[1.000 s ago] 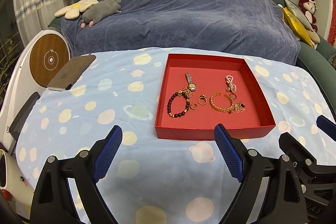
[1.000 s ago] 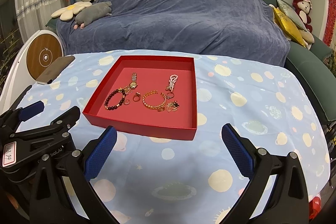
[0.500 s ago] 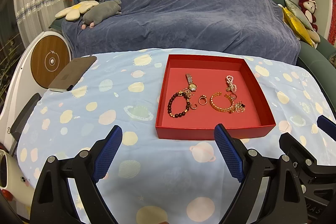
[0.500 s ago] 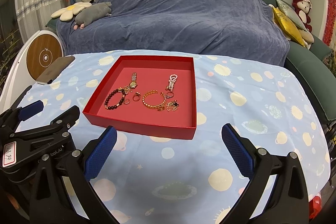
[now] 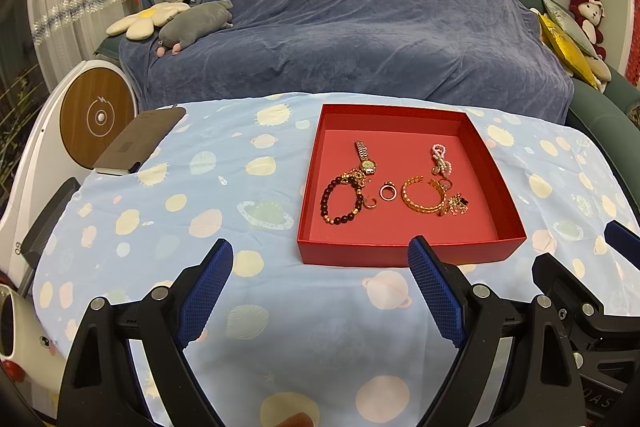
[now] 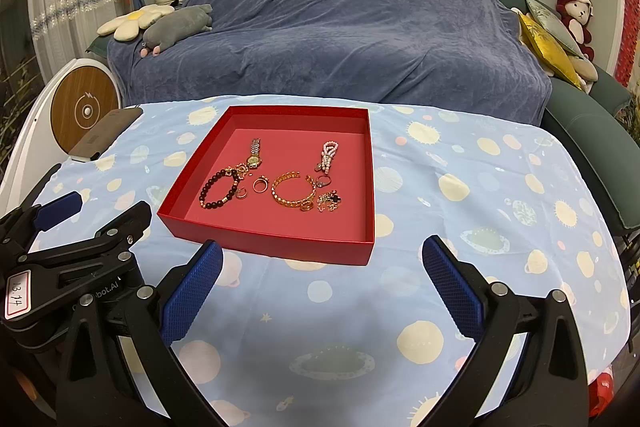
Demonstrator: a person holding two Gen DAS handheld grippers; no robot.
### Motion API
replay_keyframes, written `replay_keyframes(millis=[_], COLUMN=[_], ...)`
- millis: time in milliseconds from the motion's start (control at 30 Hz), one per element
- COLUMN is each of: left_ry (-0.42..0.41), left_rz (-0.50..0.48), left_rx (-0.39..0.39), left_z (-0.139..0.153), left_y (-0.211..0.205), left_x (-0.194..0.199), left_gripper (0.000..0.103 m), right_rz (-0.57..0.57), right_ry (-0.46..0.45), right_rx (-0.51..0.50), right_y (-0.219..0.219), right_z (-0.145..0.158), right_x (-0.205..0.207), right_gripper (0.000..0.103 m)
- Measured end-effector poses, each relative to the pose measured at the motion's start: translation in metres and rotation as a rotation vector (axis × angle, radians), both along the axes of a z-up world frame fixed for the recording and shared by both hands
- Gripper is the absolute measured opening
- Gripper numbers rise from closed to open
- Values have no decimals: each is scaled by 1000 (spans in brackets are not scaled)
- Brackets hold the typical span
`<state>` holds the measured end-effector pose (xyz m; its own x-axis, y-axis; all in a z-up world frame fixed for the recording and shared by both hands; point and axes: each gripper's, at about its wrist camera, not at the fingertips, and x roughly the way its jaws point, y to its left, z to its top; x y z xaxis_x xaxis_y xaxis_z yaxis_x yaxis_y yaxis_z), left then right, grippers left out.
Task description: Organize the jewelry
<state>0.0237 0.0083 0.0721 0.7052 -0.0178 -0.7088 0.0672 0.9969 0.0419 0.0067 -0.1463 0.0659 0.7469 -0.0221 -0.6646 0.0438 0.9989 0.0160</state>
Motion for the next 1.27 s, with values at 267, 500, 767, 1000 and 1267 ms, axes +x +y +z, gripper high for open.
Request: replay_keyframes(millis=[267, 500, 767, 1000, 1267], left_ry=[-29, -34, -56, -55, -48], left_rz=[-3, -5, 1, -1, 3], left_rx=[12, 0, 20, 26, 16], left_z=[5, 6, 3, 1, 0], left_y=[1, 1, -2, -3, -2], left_x=[0, 0, -2, -2, -2], left_gripper=[86, 86, 86, 86, 87], right_rz=[-3, -3, -2, -3, -3], right_ry=[-6, -10, -9, -3, -7], right_rx=[16, 20, 19, 15, 18], right_y=[1, 0, 1, 2, 1], right_z=[3, 3, 1, 0, -1], right_x=[-1, -4, -5, -5, -4], right_gripper=[98, 98, 98, 98, 98])
